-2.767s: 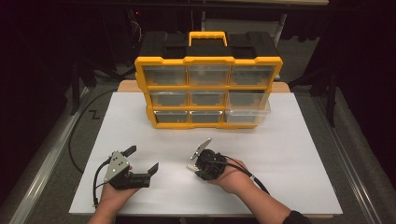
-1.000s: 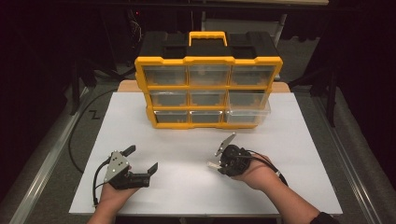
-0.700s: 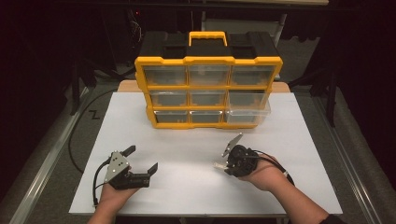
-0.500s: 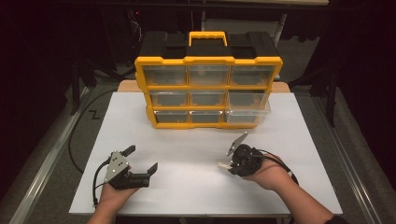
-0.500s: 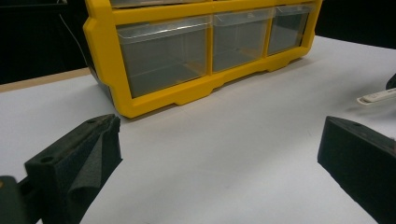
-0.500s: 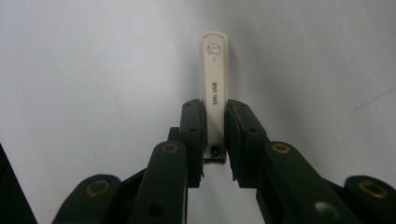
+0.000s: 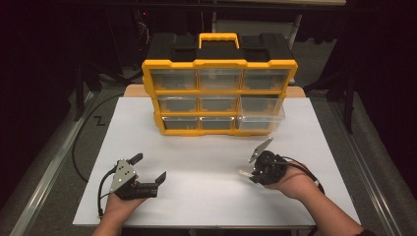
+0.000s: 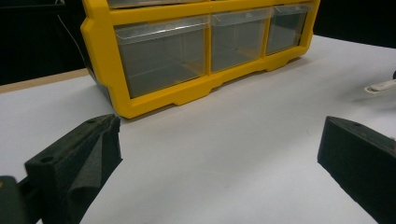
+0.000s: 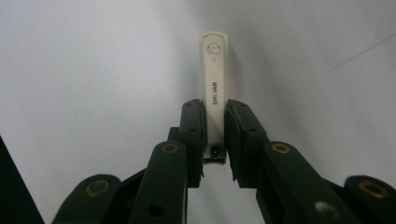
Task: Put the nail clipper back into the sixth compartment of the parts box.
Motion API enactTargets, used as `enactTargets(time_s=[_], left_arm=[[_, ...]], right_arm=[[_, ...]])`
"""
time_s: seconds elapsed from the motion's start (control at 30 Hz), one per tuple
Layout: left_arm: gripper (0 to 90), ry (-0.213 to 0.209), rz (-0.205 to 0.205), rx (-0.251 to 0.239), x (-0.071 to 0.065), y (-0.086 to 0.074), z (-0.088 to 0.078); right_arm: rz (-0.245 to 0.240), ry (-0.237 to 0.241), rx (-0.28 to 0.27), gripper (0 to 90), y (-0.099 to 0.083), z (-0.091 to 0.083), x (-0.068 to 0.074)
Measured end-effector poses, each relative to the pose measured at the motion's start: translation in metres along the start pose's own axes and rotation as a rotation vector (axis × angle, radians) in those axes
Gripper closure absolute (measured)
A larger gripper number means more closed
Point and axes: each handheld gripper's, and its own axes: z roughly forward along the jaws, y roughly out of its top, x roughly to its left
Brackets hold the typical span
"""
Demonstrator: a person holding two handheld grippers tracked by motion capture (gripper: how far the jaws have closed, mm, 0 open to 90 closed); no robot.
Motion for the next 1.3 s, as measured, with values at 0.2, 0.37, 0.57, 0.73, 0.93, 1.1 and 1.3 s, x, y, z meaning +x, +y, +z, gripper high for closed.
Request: enactTargets(time_s=[0.2, 0.37, 0.57, 0.73, 0.93, 1.1, 1.3], left_arm=[[0.4, 0.0, 0.0, 0.0, 0.0, 0.0, 0.0], [0.4, 0.0, 0.001, 0.001, 0.0, 0.0, 0.0], [0.4, -0.001, 0.001, 0.001, 0.0, 0.0, 0.0], [0.4, -0.002, 0.003, 0.004, 0.0, 0.0, 0.0], [0.4, -0.003, 0.004, 0.003, -0.001, 0.0, 0.0], [0.4, -0.003, 0.005, 0.003, 0.0, 0.0, -0.001], [0.4, -0.005, 0.005, 0.005, -0.001, 0.0, 0.0]], right_arm=[[-0.002, -0.006, 0.007, 79.5, -0.006, -0.004, -0.003], [0.006, -0.005, 0.014, 79.5, -0.011, -0.007, -0.007], [0.004, -0.009, 0.023, 79.5, -0.014, -0.011, -0.009], [-0.002, -0.016, 0.029, 79.5, -0.017, -0.015, -0.01], [-0.002, -0.015, 0.033, 79.5, -0.017, -0.021, -0.011], [-0.01, -0.01, 0.035, 79.5, -0.017, -0.024, -0.012], [-0.026, -0.005, 0.053, 79.6, -0.014, -0.027, -0.013]])
